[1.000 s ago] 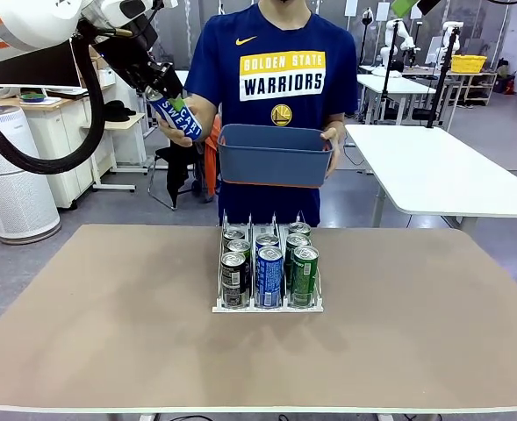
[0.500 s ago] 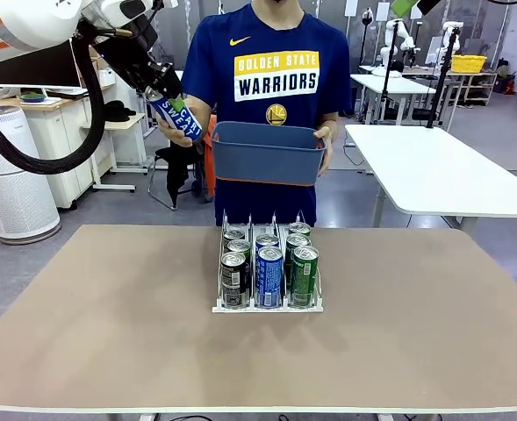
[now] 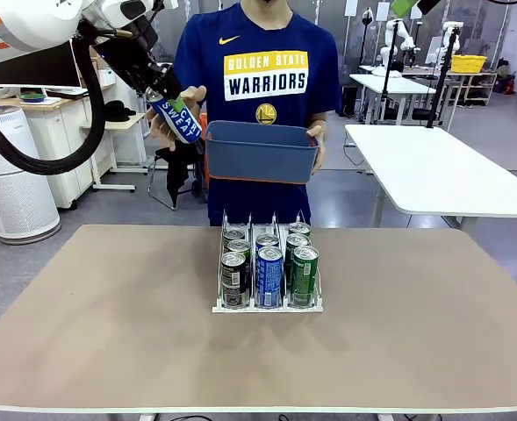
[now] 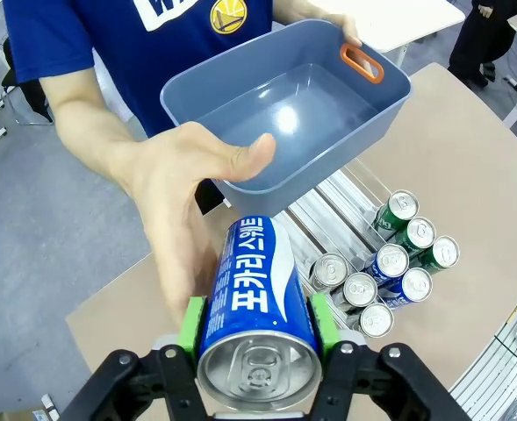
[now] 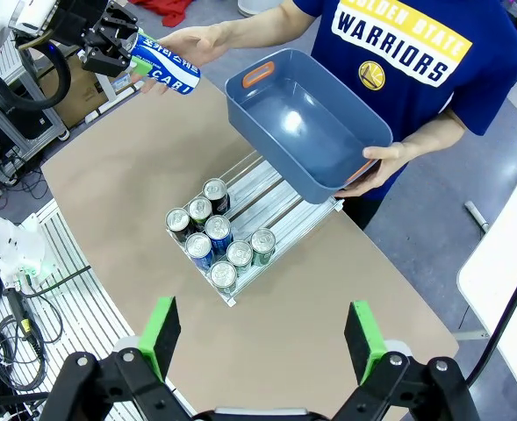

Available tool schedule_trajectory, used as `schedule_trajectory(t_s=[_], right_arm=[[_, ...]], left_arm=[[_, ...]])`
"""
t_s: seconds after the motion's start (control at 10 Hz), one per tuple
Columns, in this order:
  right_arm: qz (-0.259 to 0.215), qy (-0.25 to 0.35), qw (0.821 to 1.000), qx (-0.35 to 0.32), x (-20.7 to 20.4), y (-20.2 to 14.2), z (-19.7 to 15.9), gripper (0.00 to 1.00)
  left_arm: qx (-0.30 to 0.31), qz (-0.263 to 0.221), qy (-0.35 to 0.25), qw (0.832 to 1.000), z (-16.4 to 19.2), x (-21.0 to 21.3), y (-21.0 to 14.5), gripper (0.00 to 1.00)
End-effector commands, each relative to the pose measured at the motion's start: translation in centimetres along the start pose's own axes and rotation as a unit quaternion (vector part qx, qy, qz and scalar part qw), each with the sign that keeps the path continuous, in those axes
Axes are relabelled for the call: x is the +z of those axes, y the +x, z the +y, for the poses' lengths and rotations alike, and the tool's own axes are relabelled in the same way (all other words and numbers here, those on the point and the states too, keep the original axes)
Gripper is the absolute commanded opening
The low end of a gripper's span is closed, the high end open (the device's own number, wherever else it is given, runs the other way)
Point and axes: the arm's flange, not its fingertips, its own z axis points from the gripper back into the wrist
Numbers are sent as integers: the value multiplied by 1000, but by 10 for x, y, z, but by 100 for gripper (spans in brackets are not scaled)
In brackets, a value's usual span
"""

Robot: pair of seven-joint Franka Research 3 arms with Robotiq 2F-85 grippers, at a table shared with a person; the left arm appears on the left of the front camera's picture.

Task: Fill the beverage cans into the dispenser.
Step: Place the picked Ionic drink in the line of the Automatic Can Dispenser with the same cans.

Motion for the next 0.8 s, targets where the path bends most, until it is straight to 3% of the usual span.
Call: schedule_trajectory(t_s=[0.0,0.7], right_arm=[[0,0,1000,0,-1,-1,0,100],[0,0,1000,0,-1,-1,0,100]], left_arm=[[-1,-5,-3,1000,3,3,-1,0],[-1,-5,-3,1000,3,3,-1,0]])
